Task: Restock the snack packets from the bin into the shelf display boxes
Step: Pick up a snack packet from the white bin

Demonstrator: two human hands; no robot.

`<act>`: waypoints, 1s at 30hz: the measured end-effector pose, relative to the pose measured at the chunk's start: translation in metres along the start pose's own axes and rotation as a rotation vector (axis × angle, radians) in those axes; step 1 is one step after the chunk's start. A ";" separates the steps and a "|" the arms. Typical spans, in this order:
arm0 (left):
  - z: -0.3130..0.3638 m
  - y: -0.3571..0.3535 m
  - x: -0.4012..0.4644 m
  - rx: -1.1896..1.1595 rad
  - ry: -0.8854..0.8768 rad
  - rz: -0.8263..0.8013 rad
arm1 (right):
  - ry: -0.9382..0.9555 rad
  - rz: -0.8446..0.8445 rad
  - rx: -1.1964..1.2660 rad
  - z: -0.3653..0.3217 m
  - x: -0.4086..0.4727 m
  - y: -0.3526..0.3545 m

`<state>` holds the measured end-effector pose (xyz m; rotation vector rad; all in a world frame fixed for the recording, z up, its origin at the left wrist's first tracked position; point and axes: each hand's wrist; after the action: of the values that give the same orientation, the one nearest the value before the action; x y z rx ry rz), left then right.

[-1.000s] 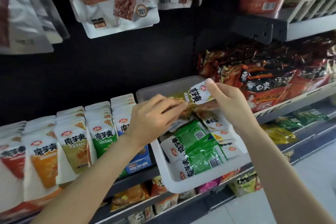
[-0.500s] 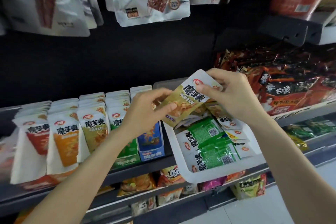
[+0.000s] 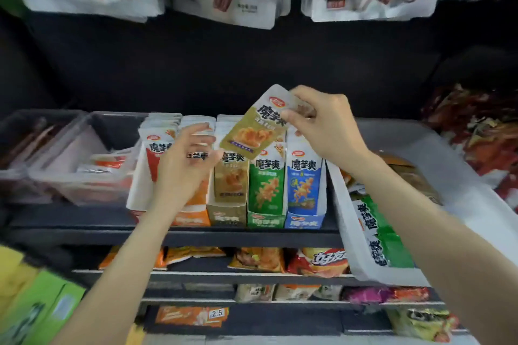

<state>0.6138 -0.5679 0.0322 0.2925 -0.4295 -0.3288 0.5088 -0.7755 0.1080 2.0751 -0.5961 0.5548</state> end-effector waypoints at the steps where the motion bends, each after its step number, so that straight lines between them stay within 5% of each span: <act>1: -0.012 0.009 0.001 0.051 0.060 0.001 | 0.001 0.010 -0.039 -0.003 0.007 -0.011; 8: -0.047 0.019 -0.016 0.508 0.091 -0.229 | -0.041 -0.275 -0.419 -0.016 0.035 -0.067; 14: -0.045 0.014 -0.019 0.599 0.025 -0.248 | 0.021 -0.460 -0.731 -0.018 0.032 -0.106; 21: -0.044 0.014 -0.017 0.556 0.015 -0.261 | 0.153 -0.304 -0.431 0.009 0.017 -0.096; 26: -0.009 -0.001 -0.020 0.332 -0.404 0.018 | 0.207 -0.139 -0.315 0.018 -0.028 -0.021; 30: 0.027 -0.047 -0.024 0.113 -0.689 -0.194 | -0.071 -0.086 -0.294 0.052 -0.080 0.049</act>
<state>0.5692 -0.6071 0.0312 0.3278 -1.1045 -0.5980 0.4247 -0.8268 0.0653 1.8372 -0.5893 0.3229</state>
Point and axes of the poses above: each hand's wrist, its own x-axis towards the middle knuckle, its own y-axis out of the back of the hand, z = x × y, and after that the axes turned 1 degree about x, right-handed
